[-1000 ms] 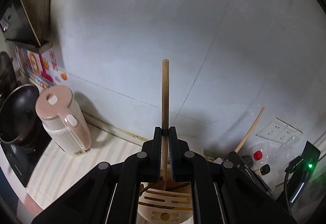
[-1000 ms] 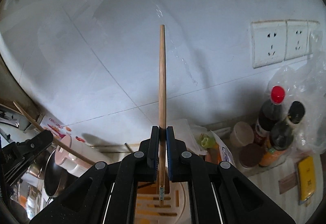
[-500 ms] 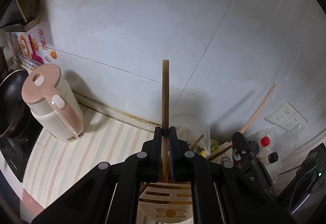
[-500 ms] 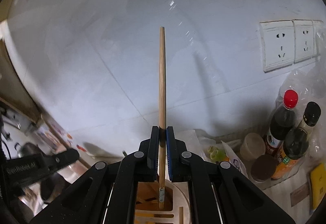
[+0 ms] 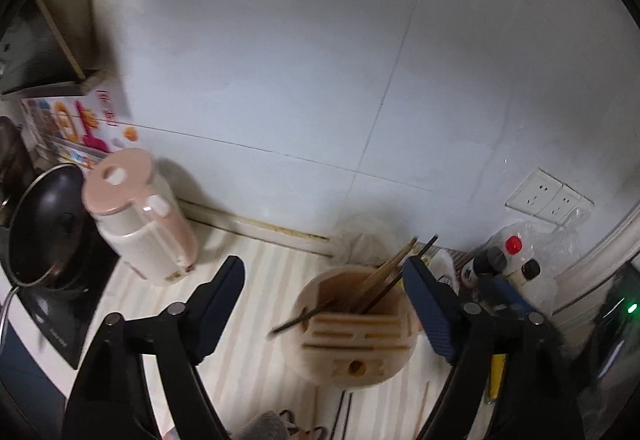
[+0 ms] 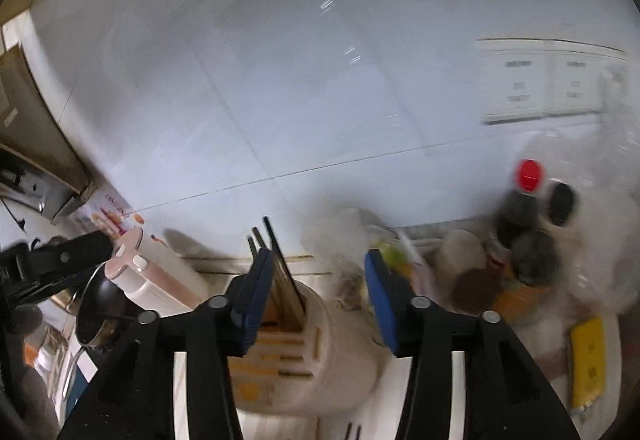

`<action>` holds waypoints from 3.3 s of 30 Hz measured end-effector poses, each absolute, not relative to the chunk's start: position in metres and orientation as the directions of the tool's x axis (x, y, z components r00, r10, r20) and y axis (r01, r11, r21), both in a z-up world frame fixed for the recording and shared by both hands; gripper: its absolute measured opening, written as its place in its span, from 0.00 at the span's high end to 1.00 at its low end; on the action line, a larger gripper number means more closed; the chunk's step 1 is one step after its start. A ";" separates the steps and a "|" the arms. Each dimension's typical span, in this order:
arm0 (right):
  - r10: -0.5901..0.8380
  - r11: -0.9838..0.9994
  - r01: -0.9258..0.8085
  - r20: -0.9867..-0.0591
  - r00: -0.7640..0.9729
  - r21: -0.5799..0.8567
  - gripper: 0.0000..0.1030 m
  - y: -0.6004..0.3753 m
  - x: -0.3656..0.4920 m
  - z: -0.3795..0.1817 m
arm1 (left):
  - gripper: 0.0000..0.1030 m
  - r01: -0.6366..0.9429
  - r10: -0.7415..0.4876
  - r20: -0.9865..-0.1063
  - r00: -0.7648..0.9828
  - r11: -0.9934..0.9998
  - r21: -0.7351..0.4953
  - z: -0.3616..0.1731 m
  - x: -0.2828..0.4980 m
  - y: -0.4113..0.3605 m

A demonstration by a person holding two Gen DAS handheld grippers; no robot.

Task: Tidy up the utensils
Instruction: 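Grasp a wooden chopstick with the left tool while the right tool grasps another wooden chopstick, then lift both wooden chopsticks upright and carry them over the beige holder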

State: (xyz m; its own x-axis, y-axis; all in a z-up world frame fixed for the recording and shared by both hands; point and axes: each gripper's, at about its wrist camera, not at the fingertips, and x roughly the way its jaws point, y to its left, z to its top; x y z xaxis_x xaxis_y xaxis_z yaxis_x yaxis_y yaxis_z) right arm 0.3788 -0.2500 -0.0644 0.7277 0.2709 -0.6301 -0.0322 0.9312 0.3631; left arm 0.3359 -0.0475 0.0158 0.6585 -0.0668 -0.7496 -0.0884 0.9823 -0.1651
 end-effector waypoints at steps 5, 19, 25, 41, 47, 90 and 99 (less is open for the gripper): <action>0.183 0.937 0.077 -0.668 0.721 0.340 0.30 -0.280 0.339 -0.055 | 0.00 -0.108 0.006 -0.740 0.672 0.990 -0.091 0.003 0.295 -0.041; 0.136 0.940 0.227 -0.889 0.436 0.256 0.50 -0.313 0.276 -0.181 | 0.00 -0.073 0.065 -0.908 0.413 0.997 0.038 -0.160 0.252 -0.058; 0.146 0.940 0.255 -0.942 0.301 0.227 0.72 -0.321 0.267 -0.242 | 0.26 -0.009 0.026 -0.958 0.286 1.000 0.024 -0.223 0.252 -0.082; 0.091 0.956 0.274 -0.994 0.060 0.104 0.72 -0.320 0.262 -0.333 | 0.95 0.104 0.000 -0.994 0.113 0.995 0.012 -0.301 0.257 -0.120; 0.002 0.966 0.256 -0.998 0.064 0.018 0.92 -0.299 0.255 -0.336 | 0.96 0.087 0.063 -0.991 0.117 0.993 0.074 -0.301 0.256 -0.097; -0.002 0.997 0.081 -0.996 -0.093 -0.010 0.93 -0.215 0.280 -0.359 | 0.96 0.019 0.081 -0.994 0.079 0.996 0.083 -0.305 0.258 -0.072; 0.041 0.987 0.155 -0.999 0.025 0.045 0.93 -0.231 0.268 -0.337 | 0.96 0.032 0.061 -0.982 0.177 0.997 0.068 -0.265 0.246 -0.071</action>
State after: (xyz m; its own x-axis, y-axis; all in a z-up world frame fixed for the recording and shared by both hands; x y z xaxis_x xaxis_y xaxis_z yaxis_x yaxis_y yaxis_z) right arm 0.2678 -0.2312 -0.3368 0.0251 0.0412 -0.9988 0.1549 0.9869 0.0446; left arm 0.2458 -0.0715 -0.2648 0.1770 0.0610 -0.9823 0.0319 0.9972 0.0677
